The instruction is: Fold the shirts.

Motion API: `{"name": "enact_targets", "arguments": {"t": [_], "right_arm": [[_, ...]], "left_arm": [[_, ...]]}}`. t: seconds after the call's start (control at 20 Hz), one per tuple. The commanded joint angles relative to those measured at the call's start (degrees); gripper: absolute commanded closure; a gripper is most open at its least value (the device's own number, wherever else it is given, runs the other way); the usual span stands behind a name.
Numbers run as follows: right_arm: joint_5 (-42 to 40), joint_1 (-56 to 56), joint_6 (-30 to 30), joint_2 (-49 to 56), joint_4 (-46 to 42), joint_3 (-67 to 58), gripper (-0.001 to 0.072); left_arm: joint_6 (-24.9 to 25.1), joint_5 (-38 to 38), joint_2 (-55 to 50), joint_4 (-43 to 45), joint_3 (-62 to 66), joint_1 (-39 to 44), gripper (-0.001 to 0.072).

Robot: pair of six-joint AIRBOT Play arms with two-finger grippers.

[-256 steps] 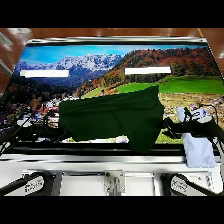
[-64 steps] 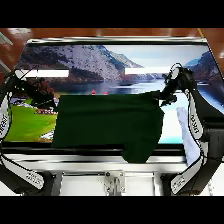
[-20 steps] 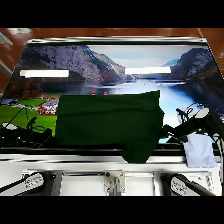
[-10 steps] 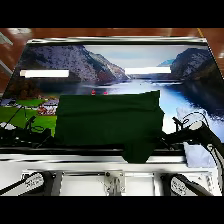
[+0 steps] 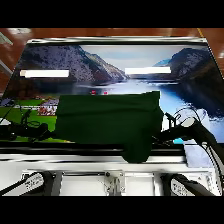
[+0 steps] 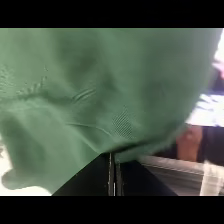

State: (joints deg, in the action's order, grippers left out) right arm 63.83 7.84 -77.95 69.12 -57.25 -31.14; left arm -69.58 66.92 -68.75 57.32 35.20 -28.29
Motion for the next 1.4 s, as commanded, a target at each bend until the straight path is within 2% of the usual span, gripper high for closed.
{"name": "enact_targets", "arguments": {"t": [0.0,0.15,0.35,0.45,0.65,0.9,1.05,1.1,1.15,1.2,1.25,1.35], "right_arm": [[3.21,-0.87,-0.37,-0.55,2.12,-7.41,0.0650],[2.82,-0.87,-3.93,-0.52,3.43,-16.22,0.0650],[-5.57,-0.87,-5.77,1.07,3.26,-24.04,0.0651],[-10.54,-1.16,-5.84,4.90,4.96,-26.75,0.0650],[-15.17,-1.14,-6.10,12.79,6.25,-32.50,0.0650],[-23.85,-1.16,-6.32,20.61,7.56,-35.65,0.0650],[-24.20,-1.16,-6.16,24.46,8.76,-35.65,0.0644],[-23.87,-1.16,-5.81,25.57,8.79,-35.65,0.0610],[-23.54,-1.16,-5.22,26.21,8.79,-35.65,0.0407],[-23.50,-1.14,-2.69,26.29,8.85,-35.65,0.0039],[-22.43,-0.85,0.90,25.66,8.79,-35.82,0.0020],[-18.40,1.14,5.49,23.08,6.25,-36.76,0.0020]], "left_arm": [[0.13,1.44,1.27,0.00,5.25,-0.02,0.0667],[0.13,3.13,1.38,-2.62,11.82,0.00,0.0667],[-0.13,-3.02,-0.35,-7.34,16.46,1.22,0.0667],[-0.20,-4.74,-4.28,-9.16,18.38,2.91,0.0667],[-1.16,-6.97,-14.05,-15.43,27.67,4.92,0.0667],[-3.76,-8.44,-24.46,-15.82,37.75,8.22,0.0667],[-3.76,-8.48,-29.00,-15.80,39.45,11.23,0.0665],[-3.72,-8.39,-30.21,-15.80,39.47,11.98,0.0623],[-3.69,-8.20,-30.88,-15.80,39.50,12.33,0.0507],[-3.76,-7.80,-31.01,-15.80,39.56,12.33,0.0226],[-3.74,-6.84,-30.84,-15.78,39.91,11.87,0.0029],[-2.97,-0.85,-30.75,-15.76,42.53,9.57,0.0008]]}}
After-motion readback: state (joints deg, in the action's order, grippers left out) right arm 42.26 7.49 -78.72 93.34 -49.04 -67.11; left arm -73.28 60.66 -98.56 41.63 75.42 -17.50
